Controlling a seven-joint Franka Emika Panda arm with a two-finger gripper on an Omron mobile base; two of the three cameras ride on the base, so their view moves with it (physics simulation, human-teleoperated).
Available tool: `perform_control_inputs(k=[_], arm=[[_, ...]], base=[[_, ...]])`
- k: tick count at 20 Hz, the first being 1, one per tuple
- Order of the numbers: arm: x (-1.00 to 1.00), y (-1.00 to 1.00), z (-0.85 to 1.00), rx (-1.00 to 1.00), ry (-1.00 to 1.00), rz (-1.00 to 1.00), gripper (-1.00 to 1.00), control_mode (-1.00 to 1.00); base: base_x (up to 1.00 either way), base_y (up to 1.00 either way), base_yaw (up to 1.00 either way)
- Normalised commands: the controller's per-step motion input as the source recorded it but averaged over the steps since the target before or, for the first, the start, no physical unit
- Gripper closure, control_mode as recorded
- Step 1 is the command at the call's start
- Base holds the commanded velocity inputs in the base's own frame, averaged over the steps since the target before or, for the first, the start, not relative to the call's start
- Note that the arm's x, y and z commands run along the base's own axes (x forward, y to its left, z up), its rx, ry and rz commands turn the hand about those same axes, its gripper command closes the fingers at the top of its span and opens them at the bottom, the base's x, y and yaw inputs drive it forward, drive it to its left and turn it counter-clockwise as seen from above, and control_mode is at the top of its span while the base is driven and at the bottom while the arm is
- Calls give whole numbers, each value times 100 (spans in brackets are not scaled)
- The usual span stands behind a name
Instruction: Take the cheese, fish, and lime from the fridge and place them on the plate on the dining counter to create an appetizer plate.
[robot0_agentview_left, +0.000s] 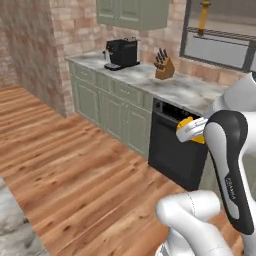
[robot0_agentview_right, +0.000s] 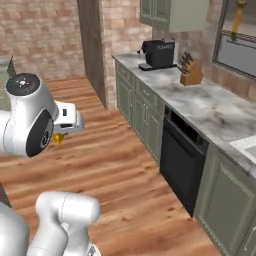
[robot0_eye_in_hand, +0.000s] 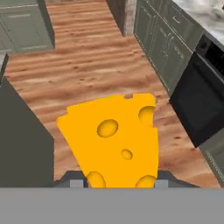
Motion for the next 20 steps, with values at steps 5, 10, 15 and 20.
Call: perform_control_inputs(k=[5, 10, 15, 20], arm=[[0, 0, 0, 0, 0, 0, 100, 100], [0, 0, 0, 0, 0, 0, 100, 100], [0, 0, 0, 0, 0, 0, 100, 100], [0, 0, 0, 0, 0, 0, 100, 100]], base=[[100, 36, 54], [100, 10, 45], [100, 0, 26], [100, -7, 17]])
